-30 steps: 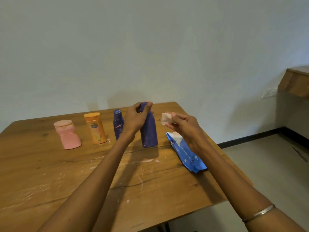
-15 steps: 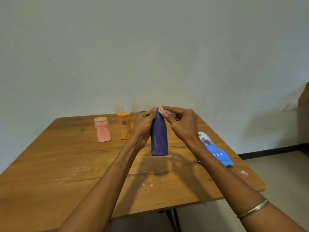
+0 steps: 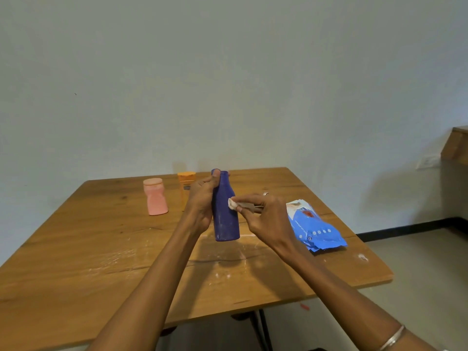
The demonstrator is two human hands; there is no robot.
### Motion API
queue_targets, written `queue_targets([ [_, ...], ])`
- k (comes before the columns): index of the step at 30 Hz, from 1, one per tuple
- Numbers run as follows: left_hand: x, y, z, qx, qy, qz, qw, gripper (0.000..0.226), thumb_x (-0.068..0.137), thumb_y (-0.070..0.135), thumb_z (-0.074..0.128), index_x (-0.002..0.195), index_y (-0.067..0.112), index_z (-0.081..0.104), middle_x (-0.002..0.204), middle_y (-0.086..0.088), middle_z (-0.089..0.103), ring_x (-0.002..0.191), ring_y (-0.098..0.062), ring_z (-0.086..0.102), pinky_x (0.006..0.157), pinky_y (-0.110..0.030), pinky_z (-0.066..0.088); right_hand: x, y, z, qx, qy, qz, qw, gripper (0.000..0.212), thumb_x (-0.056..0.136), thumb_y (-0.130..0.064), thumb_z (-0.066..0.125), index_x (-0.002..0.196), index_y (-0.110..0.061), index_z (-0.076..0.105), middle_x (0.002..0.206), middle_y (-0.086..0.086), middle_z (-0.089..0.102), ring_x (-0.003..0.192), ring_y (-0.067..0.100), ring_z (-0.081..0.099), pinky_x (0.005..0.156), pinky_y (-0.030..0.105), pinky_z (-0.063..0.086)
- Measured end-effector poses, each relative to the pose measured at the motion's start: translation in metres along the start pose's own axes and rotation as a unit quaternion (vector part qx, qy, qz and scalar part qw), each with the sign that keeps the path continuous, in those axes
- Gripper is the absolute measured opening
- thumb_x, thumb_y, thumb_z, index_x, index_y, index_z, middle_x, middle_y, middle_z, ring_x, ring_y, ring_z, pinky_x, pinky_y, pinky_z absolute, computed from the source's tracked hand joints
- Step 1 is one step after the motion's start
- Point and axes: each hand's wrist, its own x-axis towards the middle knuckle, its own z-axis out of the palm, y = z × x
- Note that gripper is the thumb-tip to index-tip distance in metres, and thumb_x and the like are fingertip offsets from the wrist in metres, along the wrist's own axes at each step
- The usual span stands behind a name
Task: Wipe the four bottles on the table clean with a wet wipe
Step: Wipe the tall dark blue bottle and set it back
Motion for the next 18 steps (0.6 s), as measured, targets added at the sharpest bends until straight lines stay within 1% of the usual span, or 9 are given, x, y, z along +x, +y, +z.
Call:
queue_targets([
  [2, -0.001, -0.002, 0.000, 0.003, -0.003, -0.002, 1.000, 0.045, 0.097, 0.044, 0.055, 0.111, 0.004, 0.068, 0.090, -0.010, 0.071, 0.075, -0.020, 0.067, 0.067, -0.034, 0.060, 0.003, -0.002, 0.003, -0.004, 0.033, -0.010, 0.999, 0.021, 0.087, -0.022, 0.076, 0.107, -0.024, 0.077, 0.103, -0.009, 0.075, 0.096, 0.006, 0.068, 0.074, 0.028, 0.060],
  [4, -0.003, -0.004, 0.000, 0.007, -0.008, -0.001, 1.000, 0.045, 0.093, 0.047, 0.057, 0.107, 0.007, 0.070, 0.088, -0.007, 0.073, 0.074, -0.018, 0.068, 0.064, -0.032, 0.060, 0.012, -0.006, 0.006, -0.010, 0.068, -0.025, 0.997, 0.018, 0.087, -0.024, 0.075, 0.105, -0.026, 0.077, 0.101, -0.012, 0.075, 0.093, 0.004, 0.068, 0.072, 0.029, 0.060],
  [6, -0.005, -0.005, 0.000, 0.014, -0.018, 0.003, 1.000, 0.048, 0.084, 0.052, 0.059, 0.103, 0.009, 0.072, 0.090, -0.007, 0.074, 0.077, -0.019, 0.069, 0.067, -0.033, 0.060, 0.023, -0.010, 0.010, -0.006, 0.095, -0.034, 0.995, 0.019, 0.087, -0.024, 0.075, 0.106, -0.025, 0.078, 0.101, -0.013, 0.076, 0.092, 0.004, 0.068, 0.072, 0.030, 0.059],
  [8, -0.007, -0.007, -0.001, 0.015, -0.021, 0.009, 1.000, 0.055, 0.079, 0.054, 0.060, 0.104, 0.007, 0.073, 0.094, -0.011, 0.074, 0.080, -0.023, 0.069, 0.070, -0.035, 0.060, 0.032, -0.012, 0.013, 0.002, 0.110, -0.035, 0.993, 0.020, 0.087, -0.020, 0.075, 0.107, -0.024, 0.078, 0.101, -0.012, 0.076, 0.092, 0.005, 0.069, 0.074, 0.030, 0.059],
  [10, -0.006, -0.007, -0.002, 0.010, -0.012, 0.012, 1.000, 0.057, 0.078, 0.054, 0.061, 0.106, 0.005, 0.073, 0.095, -0.013, 0.073, 0.080, -0.025, 0.068, 0.070, -0.036, 0.059, 0.035, -0.011, 0.016, 0.012, 0.103, -0.035, 0.994, 0.022, 0.087, -0.019, 0.076, 0.109, -0.023, 0.078, 0.103, -0.008, 0.076, 0.094, 0.005, 0.069, 0.076, 0.030, 0.060],
  [12, -0.005, -0.006, -0.003, 0.010, -0.003, 0.009, 1.000, 0.057, 0.080, 0.053, 0.060, 0.106, 0.005, 0.073, 0.095, -0.013, 0.074, 0.080, -0.024, 0.069, 0.069, -0.036, 0.060, 0.030, -0.009, 0.019, 0.033, 0.079, -0.032, 0.996, 0.026, 0.087, -0.019, 0.076, 0.113, -0.020, 0.076, 0.106, -0.003, 0.075, 0.096, 0.007, 0.069, 0.077, 0.030, 0.060],
  [15, -0.004, -0.008, -0.009, 0.003, 0.000, 0.004, 1.000, 0.049, 0.091, 0.047, 0.058, 0.106, 0.003, 0.073, 0.092, -0.010, 0.074, 0.076, -0.021, 0.069, 0.064, -0.032, 0.059, 0.018, -0.005, 0.023, 0.035, 0.033, -0.023, 0.999, 0.032, 0.090, -0.022, 0.073, 0.122, -0.024, 0.071, 0.115, -0.004, 0.070, 0.103, 0.010, 0.067, 0.080, 0.027, 0.060],
  [18, -0.003, -0.012, -0.014, 0.005, 0.006, 0.002, 1.000, 0.044, 0.098, 0.042, 0.055, 0.109, 0.002, 0.072, 0.095, -0.012, 0.074, 0.080, -0.024, 0.069, 0.068, -0.036, 0.061, 0.008, 0.000, 0.024, 0.033, 0.004, -0.022, 0.999, 0.030, 0.095, -0.025, 0.066, 0.124, -0.025, 0.069, 0.120, -0.002, 0.067, 0.109, 0.009, 0.063, 0.080, 0.025, 0.059],
])
